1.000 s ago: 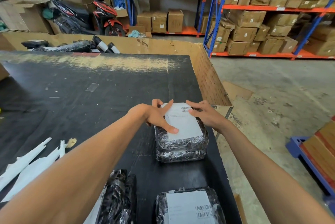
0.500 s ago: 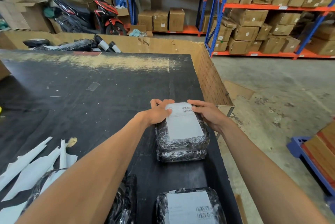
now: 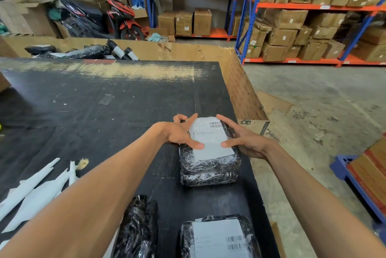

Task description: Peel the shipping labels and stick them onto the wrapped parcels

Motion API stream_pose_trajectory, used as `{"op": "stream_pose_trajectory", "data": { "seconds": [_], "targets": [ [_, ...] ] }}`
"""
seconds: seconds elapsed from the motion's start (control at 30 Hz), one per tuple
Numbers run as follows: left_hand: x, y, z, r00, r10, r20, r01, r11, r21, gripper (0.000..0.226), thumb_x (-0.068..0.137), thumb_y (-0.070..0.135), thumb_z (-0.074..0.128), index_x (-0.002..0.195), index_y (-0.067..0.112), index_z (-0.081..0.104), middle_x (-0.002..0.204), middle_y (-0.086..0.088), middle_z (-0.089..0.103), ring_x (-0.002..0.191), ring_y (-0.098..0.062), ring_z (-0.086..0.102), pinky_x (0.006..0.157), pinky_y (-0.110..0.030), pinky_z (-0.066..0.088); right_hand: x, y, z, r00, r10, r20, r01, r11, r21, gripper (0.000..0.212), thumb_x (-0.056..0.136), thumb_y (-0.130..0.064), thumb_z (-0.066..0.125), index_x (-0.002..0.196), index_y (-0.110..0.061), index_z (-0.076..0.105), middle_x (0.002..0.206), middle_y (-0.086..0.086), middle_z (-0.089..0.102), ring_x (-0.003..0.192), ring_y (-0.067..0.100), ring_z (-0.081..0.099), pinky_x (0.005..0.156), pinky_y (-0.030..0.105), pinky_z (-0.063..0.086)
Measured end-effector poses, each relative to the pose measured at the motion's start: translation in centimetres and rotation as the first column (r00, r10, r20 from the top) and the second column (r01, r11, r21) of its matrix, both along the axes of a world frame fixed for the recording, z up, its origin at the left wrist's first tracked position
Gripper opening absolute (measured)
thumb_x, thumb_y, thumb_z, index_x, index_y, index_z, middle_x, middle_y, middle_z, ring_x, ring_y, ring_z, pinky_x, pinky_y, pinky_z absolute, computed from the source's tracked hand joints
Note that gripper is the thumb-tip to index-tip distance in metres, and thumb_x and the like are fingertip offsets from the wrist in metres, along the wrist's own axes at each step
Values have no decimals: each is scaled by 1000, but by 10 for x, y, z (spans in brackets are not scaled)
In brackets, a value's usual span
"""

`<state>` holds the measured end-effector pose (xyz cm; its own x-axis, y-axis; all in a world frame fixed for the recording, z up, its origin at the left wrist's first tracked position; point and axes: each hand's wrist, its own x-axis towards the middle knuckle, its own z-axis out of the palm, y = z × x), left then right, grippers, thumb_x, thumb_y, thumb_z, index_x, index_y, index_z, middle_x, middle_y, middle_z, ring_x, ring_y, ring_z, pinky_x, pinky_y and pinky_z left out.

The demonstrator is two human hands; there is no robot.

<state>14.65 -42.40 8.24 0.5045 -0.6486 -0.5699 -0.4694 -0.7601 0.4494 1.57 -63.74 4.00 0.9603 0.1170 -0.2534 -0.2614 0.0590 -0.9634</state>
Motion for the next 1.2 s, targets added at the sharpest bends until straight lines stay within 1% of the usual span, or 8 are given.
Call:
{"op": "stream_pose_trajectory", "data": {
  "seconds": [0.23, 0.4, 0.57, 0.7, 0.87, 0.97, 1.03, 1.2],
  "targets": [
    [-9, 1, 8, 999, -54, -5, 54, 994, 92, 111, 78, 67, 64, 144, 51, -23, 153, 0, -38, 149, -34, 1, 117, -48, 26, -14, 0, 9, 997, 81, -12, -77, 895, -440, 121, 66, -25, 92, 154, -51, 13, 155, -18, 10, 144, 11, 17, 120, 34, 17],
    [-15, 7, 13, 996, -83, 21, 80, 991, 104, 124, 69, 68, 71, 145, 49, -26, 152, 3, -38, 150, -31, -6, 120, -47, 17, -23, -8, 5, 992, 126, -3, -122, 954, -275, 113, 64, -18, 93, 148, -57, 28, 163, -16, 17, 150, 20, 23, 123, 52, 19],
    [-22, 6, 12, 999, -36, 19, 35, 997, 69, 127, 70, 63, 74, 144, 49, -27, 151, 4, -42, 150, -30, -3, 117, -46, 28, -28, -5, 4, 998, 68, -8, -68, 994, -88, 103, 70, 6, 75, 149, -47, 36, 158, 1, 36, 143, 26, 36, 117, 45, 35],
    [-32, 4, 14, 999, 4, 43, -6, 999, 34, 130, 73, 55, 76, 144, 41, -32, 152, 1, -44, 151, -28, -1, 114, -41, 32, -30, 6, 2, 1000, -19, 10, 21, 983, -184, 95, 72, -16, 82, 147, -49, 35, 156, 5, 39, 140, 28, 40, 116, 45, 36],
    [-38, 12, 16, 986, 167, 17, -166, 985, -45, 145, 66, 46, 86, 144, 33, -36, 155, -11, -37, 148, -30, -23, 119, -54, 13, -29, 12, -7, 990, -139, 15, 137, 947, -291, 123, 65, -32, 93, 157, -40, 11, 150, -2, 37, 138, 20, 41, 115, 42, 37],
    [-47, 7, 18, 940, 336, -61, -340, 938, -75, 154, 62, 36, 91, 140, 24, -42, 163, -16, -8, 151, -34, -3, 117, -55, 19, -37, 18, -2, 984, -176, -4, 163, 920, -356, 79, 77, -32, 85, 142, -12, 45, 126, 0, 66, 100, 1, 68, 79, 20, 54],
    [-60, 7, 18, 896, 407, -181, -431, 893, -128, 142, 73, 19, 85, 141, 18, -39, 164, -9, -4, 150, -31, 10, 118, -51, 22, -44, 23, 2, 982, -183, 40, 185, 906, -380, 40, 84, -28, 78, 119, -15, 63, 110, -2, 73, 82, -4, 71, 65, 15, 53],
    [-86, 12, 16, 810, 501, -305, -582, 751, -312, 123, 79, -8, 72, 148, 13, -28, 160, -7, 25, 149, -27, 17, 120, -45, 12, -51, 35, 2, 952, -295, 81, 306, 921, -242, 58, 81, -19, 81, 133, -13, 56, 121, -1, 71, 101, 8, 72, 80, 26, 59]
  ]
}}
